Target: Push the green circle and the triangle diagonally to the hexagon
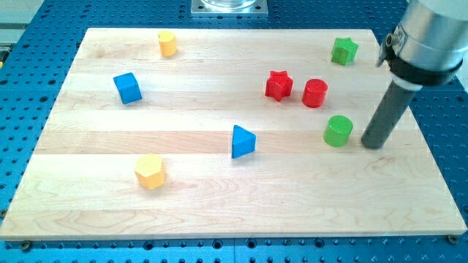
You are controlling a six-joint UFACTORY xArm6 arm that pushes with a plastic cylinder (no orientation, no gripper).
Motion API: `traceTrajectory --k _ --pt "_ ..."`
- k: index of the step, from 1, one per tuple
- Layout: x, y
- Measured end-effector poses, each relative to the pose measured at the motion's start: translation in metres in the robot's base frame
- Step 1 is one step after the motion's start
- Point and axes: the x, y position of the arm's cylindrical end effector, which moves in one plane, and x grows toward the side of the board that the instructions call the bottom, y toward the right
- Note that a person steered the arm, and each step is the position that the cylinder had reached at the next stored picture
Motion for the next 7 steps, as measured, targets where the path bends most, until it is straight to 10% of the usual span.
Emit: traceTrajectory --k 2,7 --pt "0.067 -0.144" --pt "0.022 -0.228"
